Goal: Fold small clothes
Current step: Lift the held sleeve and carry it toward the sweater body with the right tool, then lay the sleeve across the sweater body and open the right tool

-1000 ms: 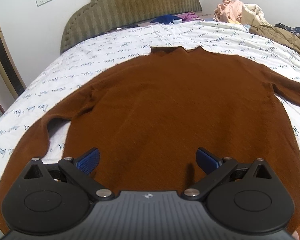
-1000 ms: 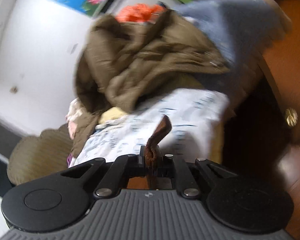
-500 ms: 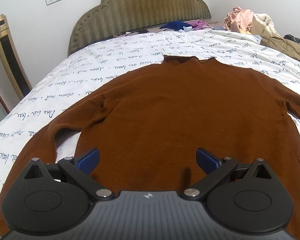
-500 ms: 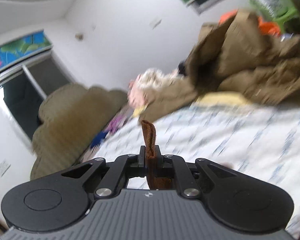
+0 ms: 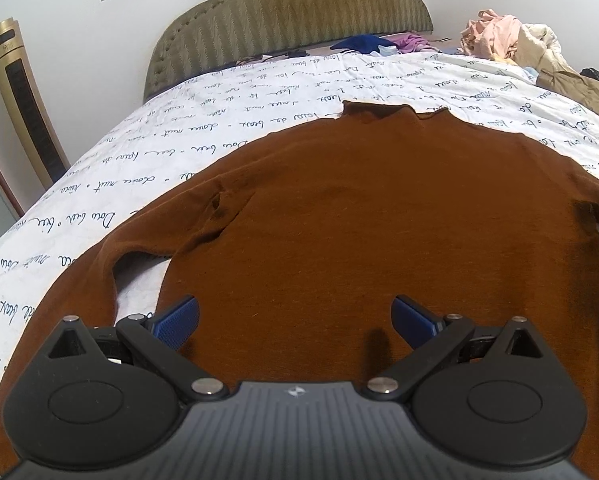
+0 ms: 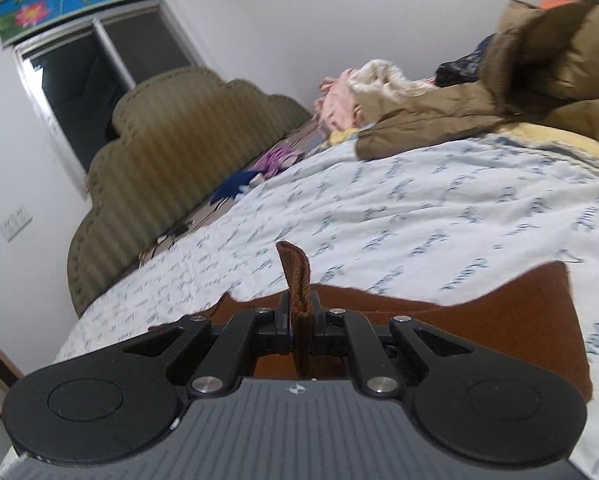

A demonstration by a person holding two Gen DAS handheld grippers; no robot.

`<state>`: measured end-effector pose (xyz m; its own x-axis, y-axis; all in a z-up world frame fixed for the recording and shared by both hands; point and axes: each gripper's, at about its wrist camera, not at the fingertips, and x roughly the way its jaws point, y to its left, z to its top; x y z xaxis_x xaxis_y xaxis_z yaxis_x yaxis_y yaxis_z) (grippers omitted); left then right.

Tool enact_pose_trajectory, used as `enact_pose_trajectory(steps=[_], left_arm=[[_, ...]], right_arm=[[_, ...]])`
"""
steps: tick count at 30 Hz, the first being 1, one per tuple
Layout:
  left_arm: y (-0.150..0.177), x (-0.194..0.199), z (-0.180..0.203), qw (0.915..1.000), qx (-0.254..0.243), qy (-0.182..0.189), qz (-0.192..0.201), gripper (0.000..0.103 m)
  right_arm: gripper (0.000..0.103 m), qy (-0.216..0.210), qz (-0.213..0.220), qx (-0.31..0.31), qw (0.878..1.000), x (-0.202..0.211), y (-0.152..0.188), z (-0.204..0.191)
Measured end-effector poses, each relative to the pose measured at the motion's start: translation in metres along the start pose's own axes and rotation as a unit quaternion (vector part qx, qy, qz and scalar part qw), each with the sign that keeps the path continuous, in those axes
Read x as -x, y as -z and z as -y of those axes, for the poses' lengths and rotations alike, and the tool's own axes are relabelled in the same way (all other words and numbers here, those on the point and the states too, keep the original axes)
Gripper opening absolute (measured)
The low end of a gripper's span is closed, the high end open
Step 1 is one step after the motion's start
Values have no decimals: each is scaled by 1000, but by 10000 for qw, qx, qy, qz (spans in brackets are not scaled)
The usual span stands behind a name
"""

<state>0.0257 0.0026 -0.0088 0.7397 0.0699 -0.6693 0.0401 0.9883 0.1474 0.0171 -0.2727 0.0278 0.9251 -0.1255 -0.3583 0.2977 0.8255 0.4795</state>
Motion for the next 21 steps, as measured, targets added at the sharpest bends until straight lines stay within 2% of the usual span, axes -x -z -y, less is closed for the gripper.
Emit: enact_pose_trajectory(steps=[10, 21], left_arm=[[6, 1, -3, 10000, 16, 39, -34, 103], [9, 1, -17, 9999, 153, -37, -67, 103]], right_arm=[[12, -128, -463, 738, 9961, -59, -1, -66], [12, -545, -1116, 1392, 9824, -106, 40, -155]])
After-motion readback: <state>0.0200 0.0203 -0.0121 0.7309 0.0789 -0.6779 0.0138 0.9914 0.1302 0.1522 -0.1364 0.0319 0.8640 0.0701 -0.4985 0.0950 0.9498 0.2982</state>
